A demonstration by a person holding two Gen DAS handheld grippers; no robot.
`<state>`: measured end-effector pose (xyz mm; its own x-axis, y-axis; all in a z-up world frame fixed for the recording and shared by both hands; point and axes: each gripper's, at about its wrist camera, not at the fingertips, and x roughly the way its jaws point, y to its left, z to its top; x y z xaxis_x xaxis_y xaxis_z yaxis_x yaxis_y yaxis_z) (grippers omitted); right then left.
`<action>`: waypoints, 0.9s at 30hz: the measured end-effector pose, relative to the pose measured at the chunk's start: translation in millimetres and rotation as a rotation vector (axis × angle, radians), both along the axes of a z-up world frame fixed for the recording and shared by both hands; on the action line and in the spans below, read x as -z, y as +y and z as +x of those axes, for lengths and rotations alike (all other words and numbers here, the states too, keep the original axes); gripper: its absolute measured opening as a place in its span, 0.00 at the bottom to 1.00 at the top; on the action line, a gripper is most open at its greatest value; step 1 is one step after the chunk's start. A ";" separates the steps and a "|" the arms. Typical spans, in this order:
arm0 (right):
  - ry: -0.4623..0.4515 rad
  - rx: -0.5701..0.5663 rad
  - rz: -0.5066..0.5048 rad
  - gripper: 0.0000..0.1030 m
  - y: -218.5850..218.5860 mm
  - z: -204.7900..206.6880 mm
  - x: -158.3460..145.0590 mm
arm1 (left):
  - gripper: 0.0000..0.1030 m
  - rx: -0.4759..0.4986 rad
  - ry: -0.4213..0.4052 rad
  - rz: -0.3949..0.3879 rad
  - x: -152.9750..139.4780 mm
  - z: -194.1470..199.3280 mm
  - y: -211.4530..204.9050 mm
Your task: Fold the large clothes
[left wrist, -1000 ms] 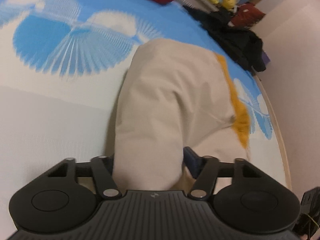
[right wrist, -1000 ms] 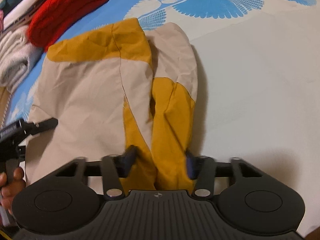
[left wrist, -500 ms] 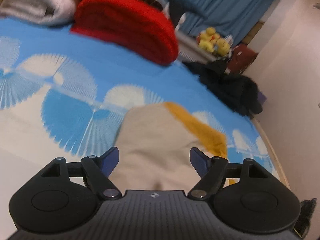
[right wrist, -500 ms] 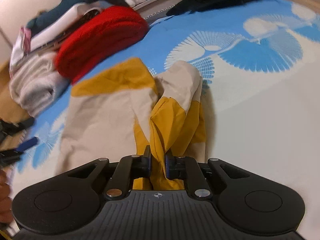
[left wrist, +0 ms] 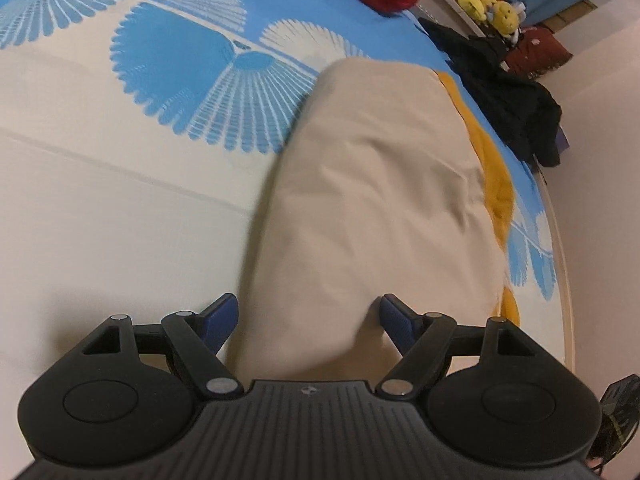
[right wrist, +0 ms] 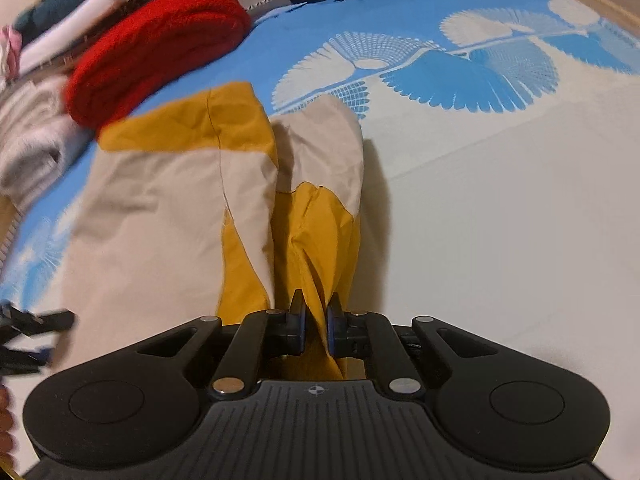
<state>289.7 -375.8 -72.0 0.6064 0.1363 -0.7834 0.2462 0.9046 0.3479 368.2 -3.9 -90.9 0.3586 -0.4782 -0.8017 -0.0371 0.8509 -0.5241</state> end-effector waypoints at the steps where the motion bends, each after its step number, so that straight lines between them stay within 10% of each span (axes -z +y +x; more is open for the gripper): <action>1: -0.010 0.006 0.023 0.16 -2.1 -3.9 -3.7 | 0.79 0.013 -0.002 0.007 0.2 -1.4 -3.8; 5: -0.064 -0.004 0.105 0.29 -12.7 -16.3 -16.3 | 0.84 0.025 -0.006 0.027 2.4 -5.5 -10.9; 14: 0.157 -0.065 0.100 0.53 -11.2 -16.6 16.1 | 0.82 -0.025 0.017 -0.042 21.0 -7.7 -17.1; 27: 0.055 -0.087 0.077 0.34 35.4 22.6 15.0 | 0.65 -0.109 -0.129 -0.009 -19.4 0.5 8.1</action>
